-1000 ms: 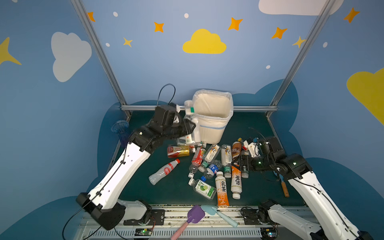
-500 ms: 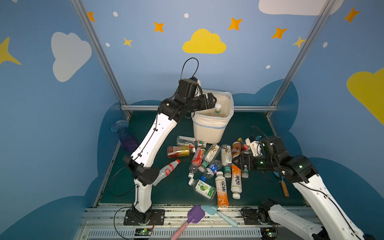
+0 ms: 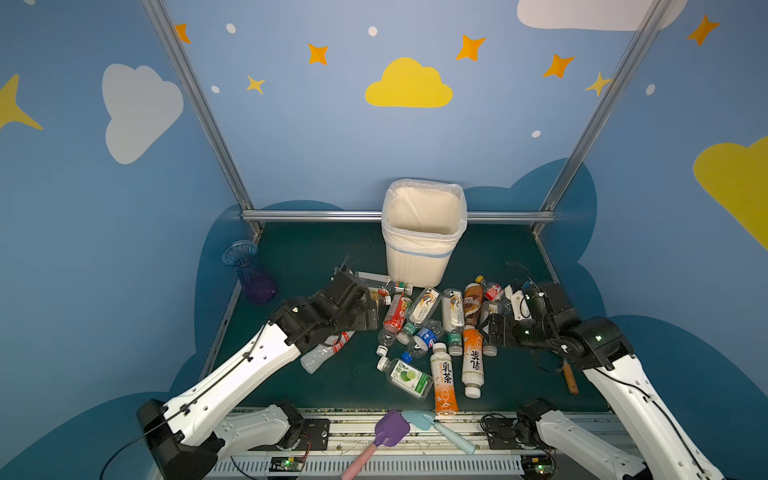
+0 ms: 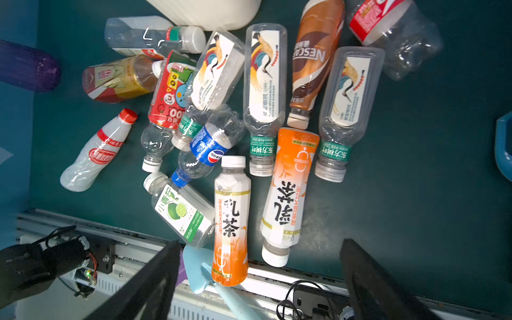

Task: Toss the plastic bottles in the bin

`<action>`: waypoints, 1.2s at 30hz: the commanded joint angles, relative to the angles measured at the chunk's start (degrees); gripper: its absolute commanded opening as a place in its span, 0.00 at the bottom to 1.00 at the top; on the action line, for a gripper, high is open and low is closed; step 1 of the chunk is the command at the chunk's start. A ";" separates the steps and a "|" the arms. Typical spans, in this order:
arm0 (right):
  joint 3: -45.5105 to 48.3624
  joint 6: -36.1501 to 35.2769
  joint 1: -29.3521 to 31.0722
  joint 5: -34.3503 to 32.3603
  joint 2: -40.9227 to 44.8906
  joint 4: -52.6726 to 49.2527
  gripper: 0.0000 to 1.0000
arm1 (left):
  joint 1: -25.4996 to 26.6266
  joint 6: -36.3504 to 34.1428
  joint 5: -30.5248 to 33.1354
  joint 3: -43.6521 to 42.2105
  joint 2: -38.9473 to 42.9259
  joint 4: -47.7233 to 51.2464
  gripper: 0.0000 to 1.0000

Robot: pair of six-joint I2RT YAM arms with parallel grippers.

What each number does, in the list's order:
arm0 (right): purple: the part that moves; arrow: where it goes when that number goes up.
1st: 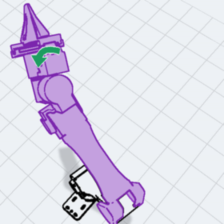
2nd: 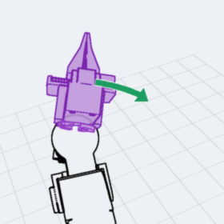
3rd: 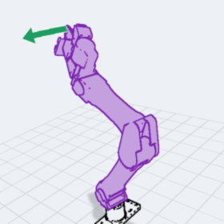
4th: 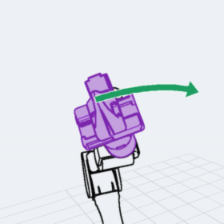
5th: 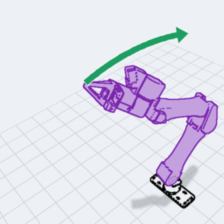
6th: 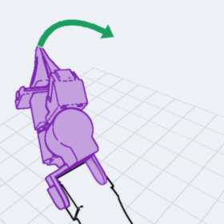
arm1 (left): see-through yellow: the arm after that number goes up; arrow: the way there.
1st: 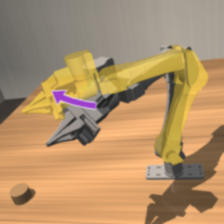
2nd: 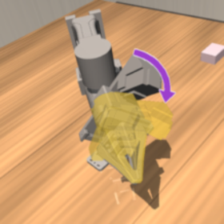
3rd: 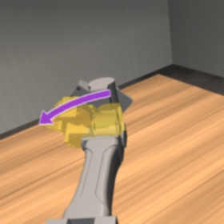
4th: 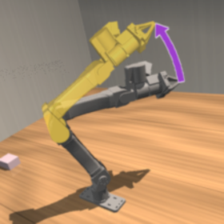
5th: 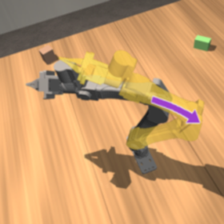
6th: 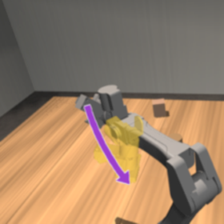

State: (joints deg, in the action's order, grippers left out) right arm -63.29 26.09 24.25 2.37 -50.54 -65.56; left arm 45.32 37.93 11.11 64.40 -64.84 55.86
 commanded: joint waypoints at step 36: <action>5.10 -5.91 -17.30 -0.64 -23.53 8.60 0.90 | -10.25 -3.21 -3.73 -4.02 1.56 -10.50 1.00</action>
State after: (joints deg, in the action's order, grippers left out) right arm -57.84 21.08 7.27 2.15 -73.06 -58.67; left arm 35.68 36.53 5.65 58.98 -63.53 43.86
